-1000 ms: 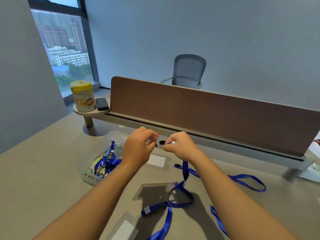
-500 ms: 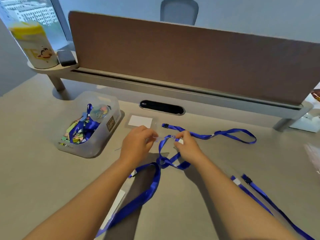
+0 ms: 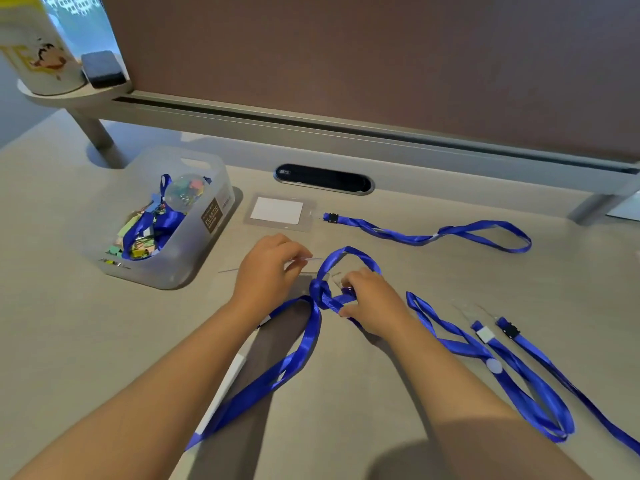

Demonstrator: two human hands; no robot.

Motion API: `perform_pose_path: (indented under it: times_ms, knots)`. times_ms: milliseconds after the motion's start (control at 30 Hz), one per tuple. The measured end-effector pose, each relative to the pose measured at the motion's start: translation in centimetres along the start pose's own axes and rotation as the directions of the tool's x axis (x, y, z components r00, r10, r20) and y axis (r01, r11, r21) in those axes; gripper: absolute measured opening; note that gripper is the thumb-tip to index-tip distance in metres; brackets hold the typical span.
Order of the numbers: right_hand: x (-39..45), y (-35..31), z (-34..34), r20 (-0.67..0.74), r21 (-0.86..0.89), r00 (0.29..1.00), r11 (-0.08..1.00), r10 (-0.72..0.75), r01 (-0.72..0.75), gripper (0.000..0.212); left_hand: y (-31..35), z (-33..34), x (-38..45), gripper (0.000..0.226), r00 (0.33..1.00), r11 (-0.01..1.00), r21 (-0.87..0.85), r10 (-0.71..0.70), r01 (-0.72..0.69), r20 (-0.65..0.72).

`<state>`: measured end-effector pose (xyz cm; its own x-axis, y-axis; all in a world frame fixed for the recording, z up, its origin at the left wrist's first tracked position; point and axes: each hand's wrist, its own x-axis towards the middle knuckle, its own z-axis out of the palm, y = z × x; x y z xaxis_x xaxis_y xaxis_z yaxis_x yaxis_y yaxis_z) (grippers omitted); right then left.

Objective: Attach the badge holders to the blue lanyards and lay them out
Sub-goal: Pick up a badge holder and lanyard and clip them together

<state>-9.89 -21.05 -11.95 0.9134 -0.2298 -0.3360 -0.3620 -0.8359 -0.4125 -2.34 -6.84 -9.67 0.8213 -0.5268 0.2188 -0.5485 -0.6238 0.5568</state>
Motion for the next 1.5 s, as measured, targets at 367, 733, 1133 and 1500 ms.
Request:
perform_pose_path:
  times_ms: [367, 733, 1133, 1500]
  knots:
    - [-0.6, -0.2, 0.8, 0.104, 0.003, 0.982, 0.988, 0.156, -0.157, 0.027, 0.3, -0.6, -0.9, 0.013, 1.0, 1.0, 0.011, -0.011, 0.011, -0.02]
    - [-1.5, -2.1, -2.3, 0.044, 0.242, 0.994, 0.965, 0.096, -0.104, 0.016, 1.2, -3.3, -1.5, 0.016, 0.997, 0.997, -0.061, -0.057, 0.054, -0.053]
    - [0.2, -14.6, -9.2, -0.248, 0.546, 0.963, 0.807, -0.103, 0.227, 0.025, -0.2, -14.1, 0.8, 0.011, 0.924, 0.974, -0.218, -0.139, 0.063, -0.355]
    - [7.7, -27.7, -3.6, -0.237, 0.608, 0.97, 0.771, -0.049, 0.187, 0.014, -12.3, -22.2, 1.9, 0.011, 0.867, 0.966, -0.214, -0.23, 0.147, -0.442]
